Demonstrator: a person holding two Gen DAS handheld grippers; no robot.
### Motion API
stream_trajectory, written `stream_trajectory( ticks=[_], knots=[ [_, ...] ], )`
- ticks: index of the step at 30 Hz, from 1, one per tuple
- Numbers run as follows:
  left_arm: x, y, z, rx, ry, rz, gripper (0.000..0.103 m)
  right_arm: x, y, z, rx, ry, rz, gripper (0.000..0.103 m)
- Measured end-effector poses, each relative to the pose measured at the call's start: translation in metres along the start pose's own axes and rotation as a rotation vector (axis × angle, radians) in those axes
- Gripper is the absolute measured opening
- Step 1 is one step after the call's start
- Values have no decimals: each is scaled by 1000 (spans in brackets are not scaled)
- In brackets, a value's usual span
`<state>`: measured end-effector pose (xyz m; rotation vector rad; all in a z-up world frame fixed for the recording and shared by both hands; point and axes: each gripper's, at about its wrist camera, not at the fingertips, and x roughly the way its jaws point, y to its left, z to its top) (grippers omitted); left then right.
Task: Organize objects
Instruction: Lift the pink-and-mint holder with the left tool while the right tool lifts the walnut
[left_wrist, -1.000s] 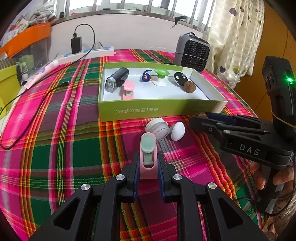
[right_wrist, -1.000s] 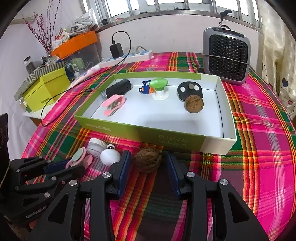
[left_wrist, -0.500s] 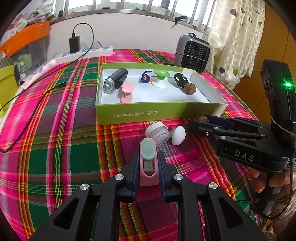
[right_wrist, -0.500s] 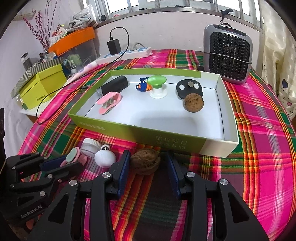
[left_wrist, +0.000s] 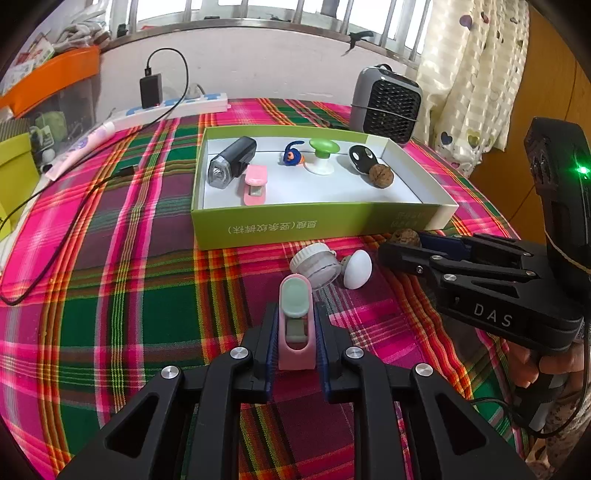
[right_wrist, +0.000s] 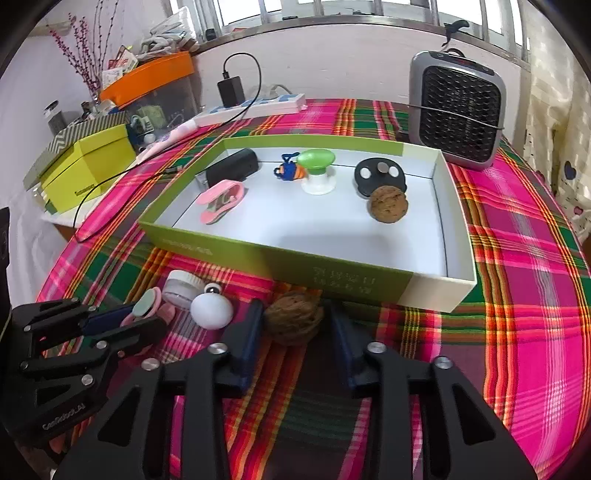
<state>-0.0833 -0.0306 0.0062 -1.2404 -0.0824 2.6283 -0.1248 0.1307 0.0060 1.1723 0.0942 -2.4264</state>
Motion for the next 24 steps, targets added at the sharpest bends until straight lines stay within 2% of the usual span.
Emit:
stream_trajectory(
  ticks=[24],
  knots=[
    [-4,1,3,-13,-7,11,16,-2,7,-3,-20,3,37,34]
  ],
)
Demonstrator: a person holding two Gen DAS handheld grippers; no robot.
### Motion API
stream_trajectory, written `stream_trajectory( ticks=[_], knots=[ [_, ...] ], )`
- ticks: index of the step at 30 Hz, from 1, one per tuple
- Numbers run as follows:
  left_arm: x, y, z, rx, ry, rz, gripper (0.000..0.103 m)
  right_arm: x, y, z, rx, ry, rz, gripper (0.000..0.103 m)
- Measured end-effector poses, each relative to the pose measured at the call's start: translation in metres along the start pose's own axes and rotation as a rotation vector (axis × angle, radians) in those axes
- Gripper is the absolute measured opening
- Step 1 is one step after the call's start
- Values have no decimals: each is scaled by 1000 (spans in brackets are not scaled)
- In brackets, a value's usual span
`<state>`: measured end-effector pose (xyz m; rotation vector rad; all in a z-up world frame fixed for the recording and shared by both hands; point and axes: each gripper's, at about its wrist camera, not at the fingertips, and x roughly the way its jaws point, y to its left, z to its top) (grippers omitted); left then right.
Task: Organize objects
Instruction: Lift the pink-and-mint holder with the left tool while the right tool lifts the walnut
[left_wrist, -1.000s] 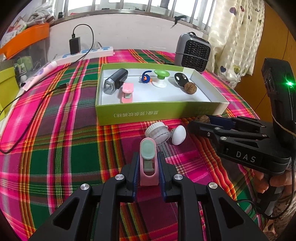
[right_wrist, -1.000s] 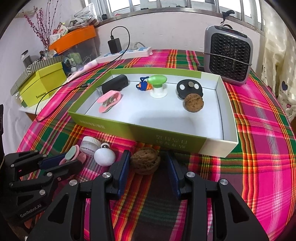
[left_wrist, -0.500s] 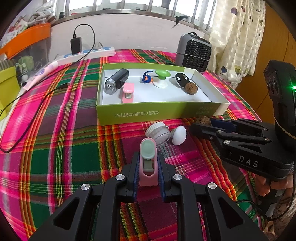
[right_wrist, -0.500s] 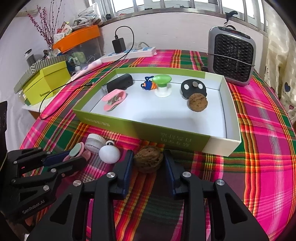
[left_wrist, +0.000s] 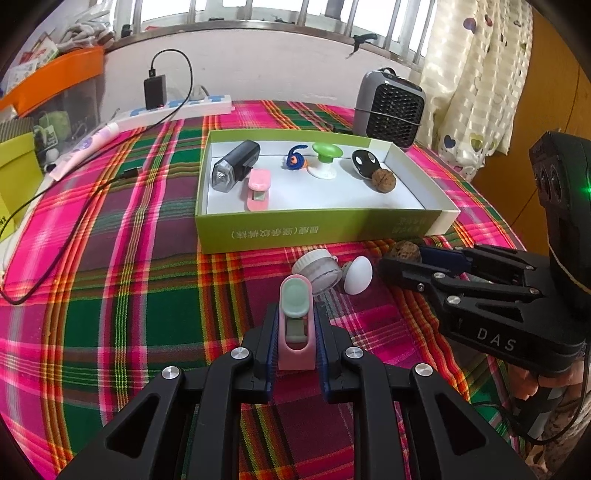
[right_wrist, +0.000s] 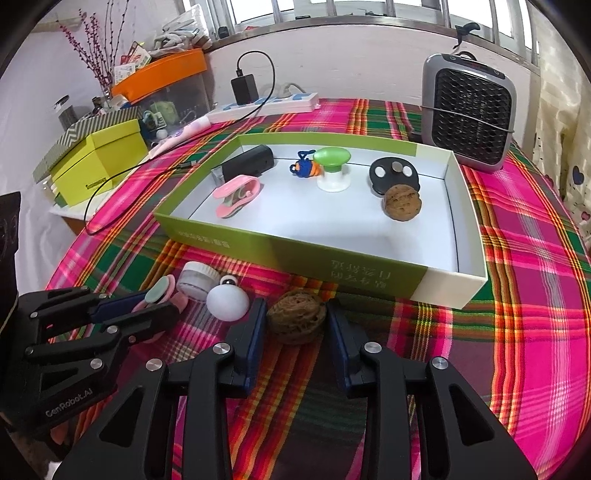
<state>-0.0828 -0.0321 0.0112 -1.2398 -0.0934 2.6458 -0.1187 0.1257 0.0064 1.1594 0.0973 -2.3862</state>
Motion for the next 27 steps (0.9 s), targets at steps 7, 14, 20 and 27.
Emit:
stream_trajectory(
  ticks=[7,14,20,27],
  knots=[
    [-1,-1,2,-1,-5,1,16,-1,2,-1,-4,0,6,34],
    [-7,-3,5,2,-19,-2,16,-5,4,-1,-3,-8,14,34],
    [-13,-5,8,5,-35,1,16,-9,4,0,-6,-19,20,34],
    [-16,-7,12,11,-44,2,16,-11,3,2,-8,-26,24,34]
  ],
)
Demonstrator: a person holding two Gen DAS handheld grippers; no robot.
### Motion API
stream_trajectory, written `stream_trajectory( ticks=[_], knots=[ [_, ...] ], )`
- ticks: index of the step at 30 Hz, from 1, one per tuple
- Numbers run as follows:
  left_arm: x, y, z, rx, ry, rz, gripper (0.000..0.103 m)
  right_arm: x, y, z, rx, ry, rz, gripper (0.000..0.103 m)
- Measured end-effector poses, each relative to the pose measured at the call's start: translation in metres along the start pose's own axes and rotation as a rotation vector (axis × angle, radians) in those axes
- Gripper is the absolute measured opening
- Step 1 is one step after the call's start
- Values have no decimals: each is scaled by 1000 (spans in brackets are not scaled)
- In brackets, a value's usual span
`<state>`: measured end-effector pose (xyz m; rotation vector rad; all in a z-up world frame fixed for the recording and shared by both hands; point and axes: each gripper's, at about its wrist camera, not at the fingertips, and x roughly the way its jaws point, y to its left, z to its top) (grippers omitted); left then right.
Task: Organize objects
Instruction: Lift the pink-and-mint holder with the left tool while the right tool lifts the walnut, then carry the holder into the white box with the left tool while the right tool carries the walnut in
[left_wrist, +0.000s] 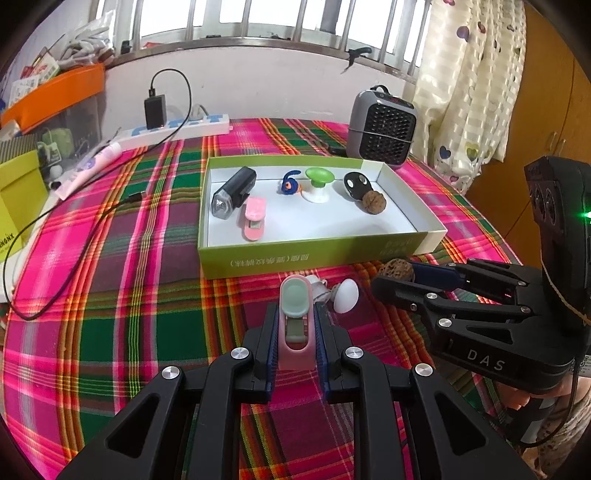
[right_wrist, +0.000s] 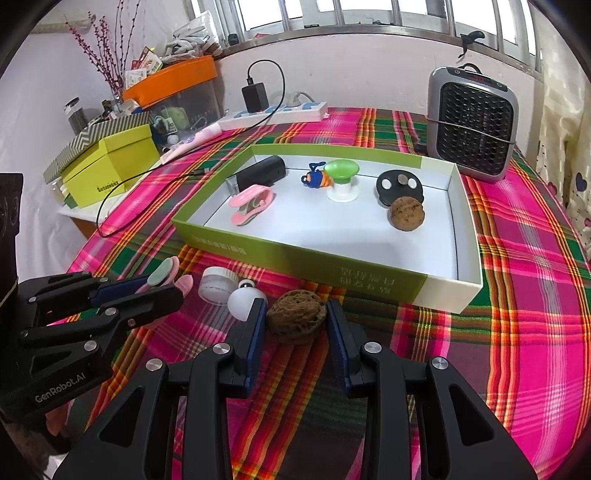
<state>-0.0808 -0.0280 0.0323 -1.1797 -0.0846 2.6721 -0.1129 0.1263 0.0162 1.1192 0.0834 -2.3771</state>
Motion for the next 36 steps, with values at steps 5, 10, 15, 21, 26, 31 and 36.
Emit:
stream_trajectory(
  ticks=[5,10,15,21,26,31,36],
  knots=[
    [-3,-2,5,3,-11,-1,16,-3,0,3,0,-9,2,34],
    [-2,-3,11,2,-18,-6,16,-6,-2,7,-1,-20,0,34],
    [-2,-5,18,9,-25,-12,16,-8,-4,13,-2,-33,-4,34],
    [4,-6,31,18,-34,-21,16,-7,-8,22,-2,-47,-14,34],
    [14,-6,42,21,-28,-28,16,-1,-14,32,-2,-47,-27,34],
    [23,-7,53,33,-25,-26,16,6,-20,41,-4,-45,-37,34],
    [38,-4,64,29,-13,-29,16,15,-26,51,-5,-37,-45,34]
  ],
)
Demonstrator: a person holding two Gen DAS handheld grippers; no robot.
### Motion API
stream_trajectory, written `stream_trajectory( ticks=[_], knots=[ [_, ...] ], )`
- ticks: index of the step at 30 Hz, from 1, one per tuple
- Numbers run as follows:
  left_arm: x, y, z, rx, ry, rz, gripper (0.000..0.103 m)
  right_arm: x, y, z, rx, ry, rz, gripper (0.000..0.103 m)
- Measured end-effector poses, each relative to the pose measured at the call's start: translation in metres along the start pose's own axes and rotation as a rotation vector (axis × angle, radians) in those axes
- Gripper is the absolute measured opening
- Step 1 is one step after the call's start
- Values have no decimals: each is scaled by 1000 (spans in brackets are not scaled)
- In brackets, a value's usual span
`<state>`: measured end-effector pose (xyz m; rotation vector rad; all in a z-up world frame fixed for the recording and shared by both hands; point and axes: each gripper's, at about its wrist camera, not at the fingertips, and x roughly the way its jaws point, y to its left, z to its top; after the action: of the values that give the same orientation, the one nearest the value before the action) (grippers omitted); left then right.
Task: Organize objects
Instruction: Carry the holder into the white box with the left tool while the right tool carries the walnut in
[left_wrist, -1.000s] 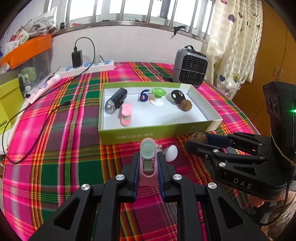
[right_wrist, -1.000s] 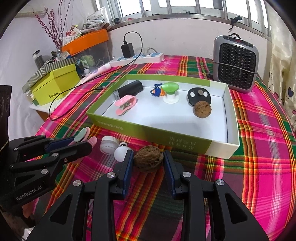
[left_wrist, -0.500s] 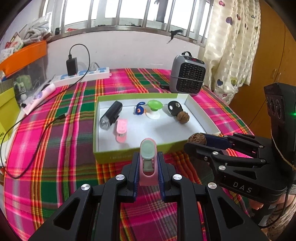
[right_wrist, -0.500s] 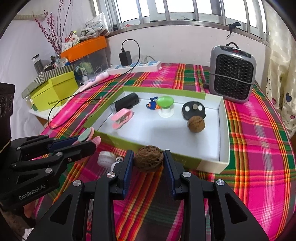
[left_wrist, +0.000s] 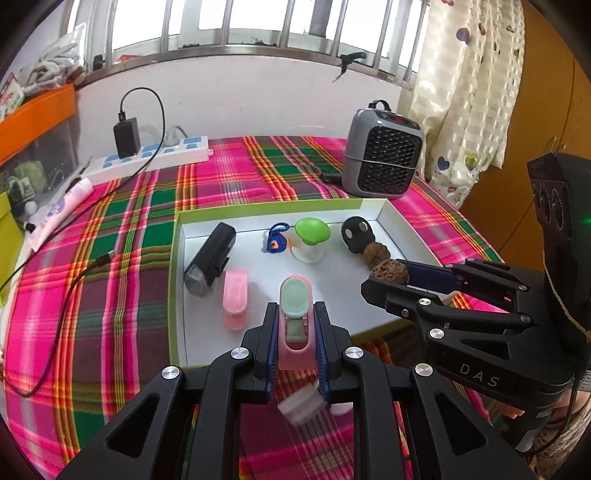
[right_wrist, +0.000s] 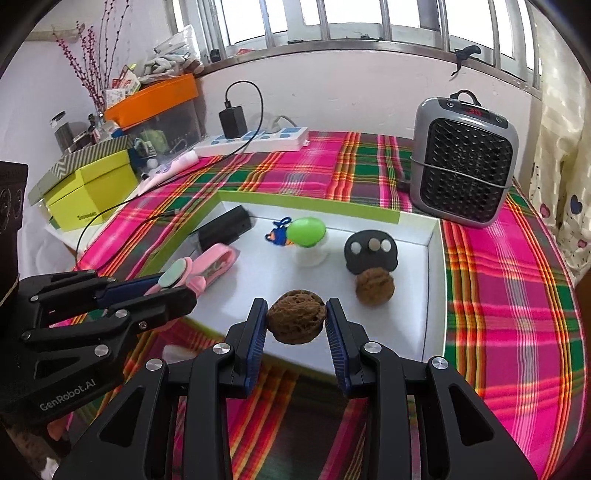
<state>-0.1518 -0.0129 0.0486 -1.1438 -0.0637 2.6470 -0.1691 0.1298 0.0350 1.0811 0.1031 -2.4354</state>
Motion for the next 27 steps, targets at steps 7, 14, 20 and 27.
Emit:
stream_trajectory(
  ticks=[7,14,20,27],
  knots=[
    [17,3,12,9,10,6,16,13,-7,9,-5,13,-6,34],
    [32,6,20,10,26,11,16,27,-12,16,-2,30,-5,34],
    [43,8,24,16,39,13,16,38,-15,20,-6,48,-4,34],
    [52,9,27,19,48,19,16,47,-16,23,-19,64,-9,34]
  ],
)
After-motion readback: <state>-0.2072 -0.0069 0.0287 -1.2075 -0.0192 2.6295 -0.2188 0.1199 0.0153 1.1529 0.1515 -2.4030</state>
